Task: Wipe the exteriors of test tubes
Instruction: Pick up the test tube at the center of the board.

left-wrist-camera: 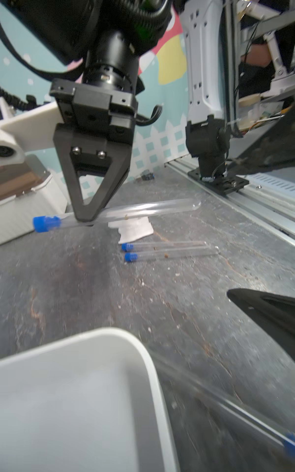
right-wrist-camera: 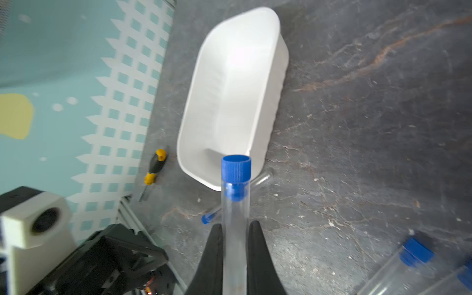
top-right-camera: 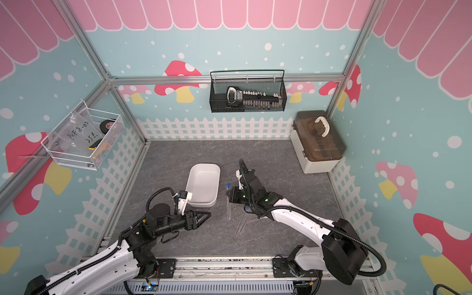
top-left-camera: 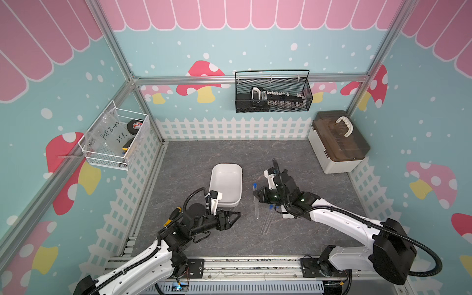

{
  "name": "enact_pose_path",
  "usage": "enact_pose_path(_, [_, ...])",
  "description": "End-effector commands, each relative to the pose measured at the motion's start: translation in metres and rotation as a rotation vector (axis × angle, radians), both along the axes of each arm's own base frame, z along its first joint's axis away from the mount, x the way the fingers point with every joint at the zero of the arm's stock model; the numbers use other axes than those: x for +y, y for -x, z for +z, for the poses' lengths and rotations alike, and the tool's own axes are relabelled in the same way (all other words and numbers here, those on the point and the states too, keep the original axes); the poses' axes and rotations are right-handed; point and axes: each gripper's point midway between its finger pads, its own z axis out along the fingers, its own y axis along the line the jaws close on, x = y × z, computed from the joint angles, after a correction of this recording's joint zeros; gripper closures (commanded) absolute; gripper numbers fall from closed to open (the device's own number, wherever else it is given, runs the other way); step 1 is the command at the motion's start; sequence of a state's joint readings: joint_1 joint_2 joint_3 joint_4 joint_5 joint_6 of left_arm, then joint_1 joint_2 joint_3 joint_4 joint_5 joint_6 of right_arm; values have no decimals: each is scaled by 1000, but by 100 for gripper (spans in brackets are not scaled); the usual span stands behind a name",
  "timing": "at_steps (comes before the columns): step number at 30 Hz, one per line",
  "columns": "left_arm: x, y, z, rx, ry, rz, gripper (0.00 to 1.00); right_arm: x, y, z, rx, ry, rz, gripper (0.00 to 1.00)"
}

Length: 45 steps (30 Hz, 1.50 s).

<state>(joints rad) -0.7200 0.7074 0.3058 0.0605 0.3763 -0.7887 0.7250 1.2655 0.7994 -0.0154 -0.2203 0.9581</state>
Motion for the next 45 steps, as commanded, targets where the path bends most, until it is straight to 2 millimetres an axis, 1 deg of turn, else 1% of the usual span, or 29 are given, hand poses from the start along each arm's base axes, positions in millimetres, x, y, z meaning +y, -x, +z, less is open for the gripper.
enact_pose_path(1, [-24, 6, 48, -120, 165, -139, 26, 9, -2, 49, -74, -209, 54, 90])
enact_pose_path(3, [-34, 6, 59, -136, 208, -187, 26, 7, -6, 67, -108, -283, 56, 90])
enact_pose_path(6, [-48, 5, 69, -142, 266, -249, 25, 7, -9, 90, -142, -411, 75, 90])
enact_pose_path(9, [-57, 2, 85, -172, 337, -281, 25, 12, -9, 107, -155, -506, 106, 90])
enact_pose_path(13, [-62, -4, 102, -212, 390, -288, 25, 18, -6, 125, -181, -598, 160, 90])
enact_pose_path(18, [-70, -8, 103, -218, 399, -310, 28, 20, -1, 139, -197, -684, 202, 90])
enact_pose_path(20, [-70, -9, 105, -220, 414, -313, 31, 19, 3, 143, -207, -710, 216, 90])
enact_pose_path(24, [-68, -14, 110, -229, 448, -290, 41, 17, 9, 142, -211, -718, 235, 90])
enact_pose_path(30, [-68, -16, 111, -224, 447, -295, 50, 15, 22, 149, -231, -722, 293, 90])
enact_pose_path(32, [-68, -16, 110, -216, 446, -297, 54, 11, 22, 150, -237, -724, 283, 90])
enact_pose_path(35, [-69, -17, 108, -198, 447, -303, 63, 6, 21, 147, -237, -722, 270, 90])
enact_pose_path(40, [-74, -18, 106, -171, 445, -321, 77, 6, 23, 145, -241, -713, 285, 90])
enact_pose_path(43, [-76, -21, 106, -163, 446, -320, 82, 7, 23, 142, -235, -707, 287, 89])
enact_pose_path(45, [-77, -25, 102, -145, 432, -303, 83, 7, 23, 139, -231, -693, 285, 88])
